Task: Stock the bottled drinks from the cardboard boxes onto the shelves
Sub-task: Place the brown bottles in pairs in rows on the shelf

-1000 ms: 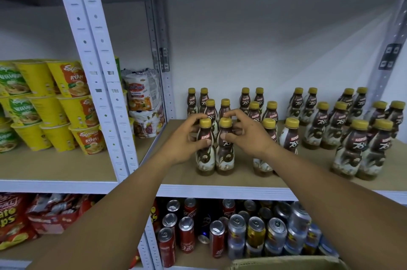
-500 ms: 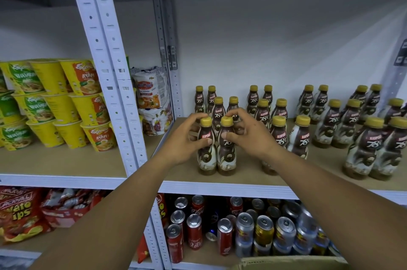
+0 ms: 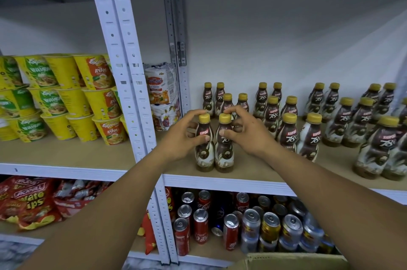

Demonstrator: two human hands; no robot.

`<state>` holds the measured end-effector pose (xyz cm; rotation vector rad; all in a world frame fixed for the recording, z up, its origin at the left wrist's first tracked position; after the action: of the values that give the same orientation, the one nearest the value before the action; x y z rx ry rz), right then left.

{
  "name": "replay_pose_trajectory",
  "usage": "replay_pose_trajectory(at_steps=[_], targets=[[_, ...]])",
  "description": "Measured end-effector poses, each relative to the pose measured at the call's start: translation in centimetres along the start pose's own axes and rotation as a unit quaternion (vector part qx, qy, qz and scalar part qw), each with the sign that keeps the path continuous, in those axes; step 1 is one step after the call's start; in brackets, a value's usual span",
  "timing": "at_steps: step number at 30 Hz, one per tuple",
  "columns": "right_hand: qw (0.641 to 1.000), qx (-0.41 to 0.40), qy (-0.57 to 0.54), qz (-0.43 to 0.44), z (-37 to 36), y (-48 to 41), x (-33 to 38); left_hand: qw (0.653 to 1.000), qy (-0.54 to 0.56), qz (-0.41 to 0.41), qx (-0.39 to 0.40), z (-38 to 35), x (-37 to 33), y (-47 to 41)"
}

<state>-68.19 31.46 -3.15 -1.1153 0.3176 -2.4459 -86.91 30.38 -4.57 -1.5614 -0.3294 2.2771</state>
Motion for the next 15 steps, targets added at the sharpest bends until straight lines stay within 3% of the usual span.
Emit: replay_pose_trajectory(at_steps=[15], targets=[[1.0, 0.005, -0.007, 0.012, -1.0, -0.1, 1.5, 1.0, -0.011, 0.003, -0.011, 1.7, 0.5, 0.6]])
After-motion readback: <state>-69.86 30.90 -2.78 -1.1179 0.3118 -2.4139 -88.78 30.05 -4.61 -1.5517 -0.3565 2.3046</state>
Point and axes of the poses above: each hand's wrist, its own y-axis away from the middle knuckle, its own z-axis out of the back of the hand, x = y × z, the point moved 9 cm from there along -y, towards the middle knuckle, and after that the axes turned 8 degrees about y, right-handed, at the moved point
